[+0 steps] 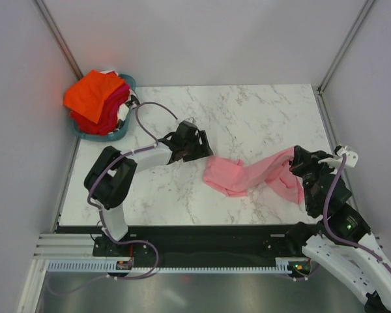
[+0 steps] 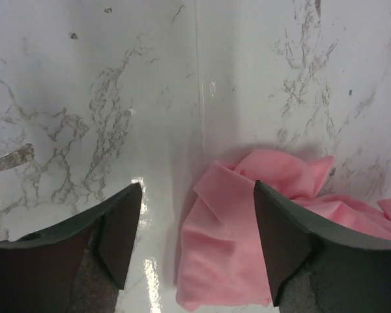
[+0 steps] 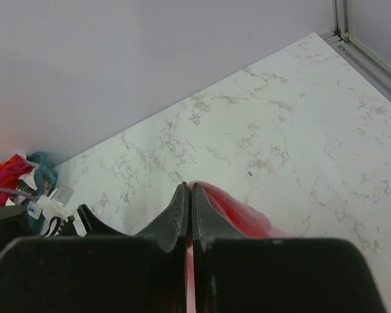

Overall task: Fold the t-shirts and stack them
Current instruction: Flatten the tshirt out

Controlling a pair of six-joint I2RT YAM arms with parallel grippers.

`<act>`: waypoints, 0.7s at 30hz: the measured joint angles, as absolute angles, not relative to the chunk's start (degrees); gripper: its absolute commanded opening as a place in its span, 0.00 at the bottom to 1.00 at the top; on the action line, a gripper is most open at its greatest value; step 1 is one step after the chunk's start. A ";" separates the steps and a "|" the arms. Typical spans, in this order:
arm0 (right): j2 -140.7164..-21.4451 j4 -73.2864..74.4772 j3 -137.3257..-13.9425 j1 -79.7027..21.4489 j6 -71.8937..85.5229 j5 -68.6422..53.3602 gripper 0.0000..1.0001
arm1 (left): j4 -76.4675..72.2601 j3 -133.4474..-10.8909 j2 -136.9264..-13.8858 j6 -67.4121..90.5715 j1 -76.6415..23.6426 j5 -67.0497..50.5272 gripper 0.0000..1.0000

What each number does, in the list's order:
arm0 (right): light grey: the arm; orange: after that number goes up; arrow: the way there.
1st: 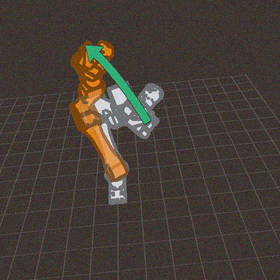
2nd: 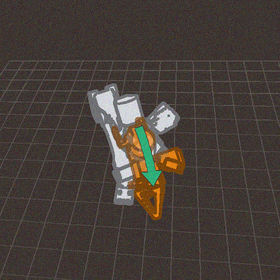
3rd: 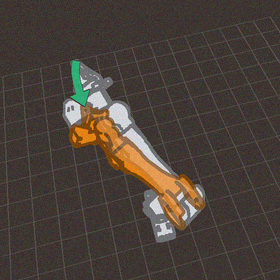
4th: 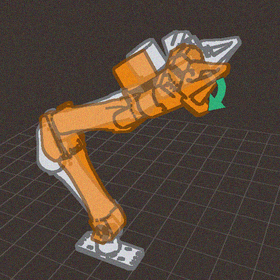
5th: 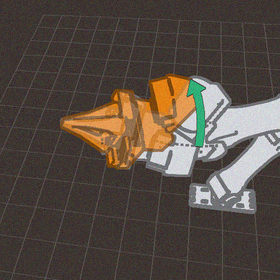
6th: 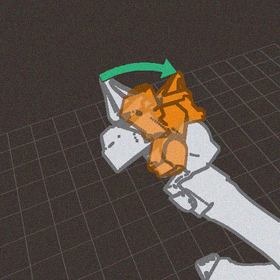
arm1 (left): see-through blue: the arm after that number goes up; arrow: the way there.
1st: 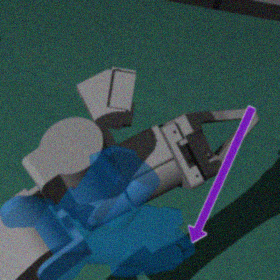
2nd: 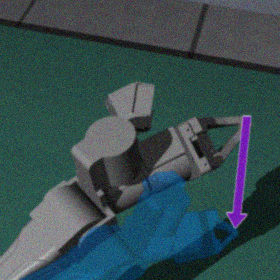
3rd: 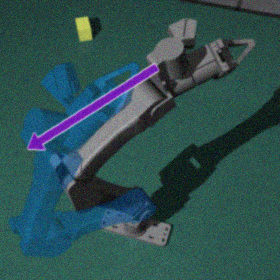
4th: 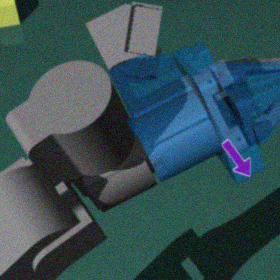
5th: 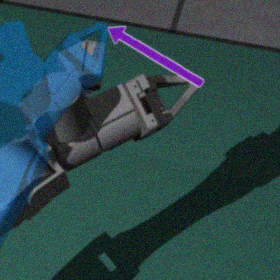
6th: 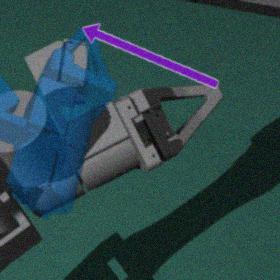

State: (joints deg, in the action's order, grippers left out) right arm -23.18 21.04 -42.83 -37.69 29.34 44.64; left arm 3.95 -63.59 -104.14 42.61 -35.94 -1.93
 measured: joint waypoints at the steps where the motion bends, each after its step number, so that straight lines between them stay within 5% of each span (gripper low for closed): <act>1: -23.05 21.04 -42.63 -37.69 29.41 44.47 0.01 | 4.45 -64.60 -105.43 42.81 -36.14 -2.09 0.70; 6: -22.26 21.02 -42.04 -37.69 29.87 43.64 0.01 | 5.23 -67.51 -108.49 44.07 -37.12 -2.28 0.40; 9: -21.74 21.04 -41.98 -37.69 30.00 43.57 0.01 | 5.21 -67.55 -108.49 44.82 -37.67 -2.31 0.04; 21: -23.79 20.56 -41.98 -37.69 30.81 43.64 0.00 | 7.44 -63.18 -99.63 44.93 -39.20 0.78 0.02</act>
